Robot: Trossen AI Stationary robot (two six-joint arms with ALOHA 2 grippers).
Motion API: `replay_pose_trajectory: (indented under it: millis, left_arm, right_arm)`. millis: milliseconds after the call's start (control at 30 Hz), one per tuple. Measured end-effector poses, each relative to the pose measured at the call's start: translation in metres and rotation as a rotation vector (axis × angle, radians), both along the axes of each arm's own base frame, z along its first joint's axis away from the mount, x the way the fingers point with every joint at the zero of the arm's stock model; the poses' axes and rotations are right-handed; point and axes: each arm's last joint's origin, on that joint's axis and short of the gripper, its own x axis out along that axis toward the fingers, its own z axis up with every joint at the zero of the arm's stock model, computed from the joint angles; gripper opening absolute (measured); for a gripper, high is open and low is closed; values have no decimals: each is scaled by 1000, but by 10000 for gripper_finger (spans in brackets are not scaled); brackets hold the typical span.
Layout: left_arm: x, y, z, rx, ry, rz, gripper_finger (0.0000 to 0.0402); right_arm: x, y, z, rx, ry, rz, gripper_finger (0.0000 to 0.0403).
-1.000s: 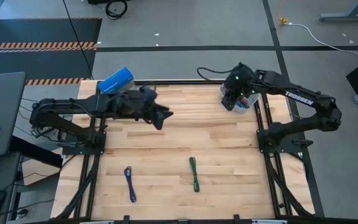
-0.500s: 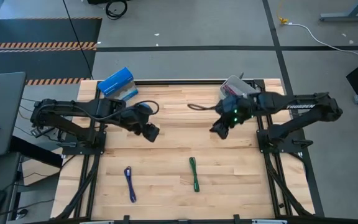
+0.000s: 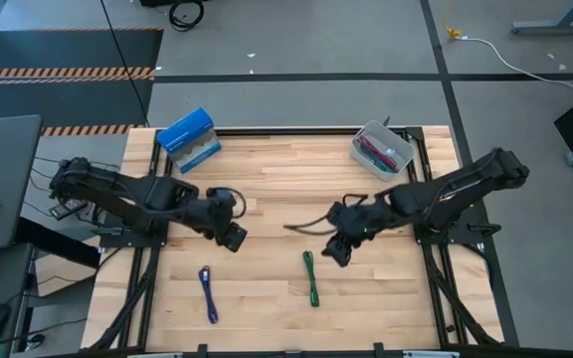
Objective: Pick and place USB-C Cables
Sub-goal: Put the ziptied green USB charger cable into the bin
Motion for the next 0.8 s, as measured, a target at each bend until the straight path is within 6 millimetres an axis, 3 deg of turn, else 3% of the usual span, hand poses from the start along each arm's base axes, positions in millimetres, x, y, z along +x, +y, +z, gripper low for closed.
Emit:
replay_pose_trajectory:
  millis: [500,667,800]
  left_arm:
    - [-24,-63,3,-53,-91,66,172]
    - [-18,-80,0,-61,-168,96,172]
    - [-2,-96,-10,-74,-214,117,172]
  right_arm:
    - [18,68,-34,141,19,60,179]
    - [15,76,-34,164,19,81,179]
    - [9,76,-27,151,7,119,179]
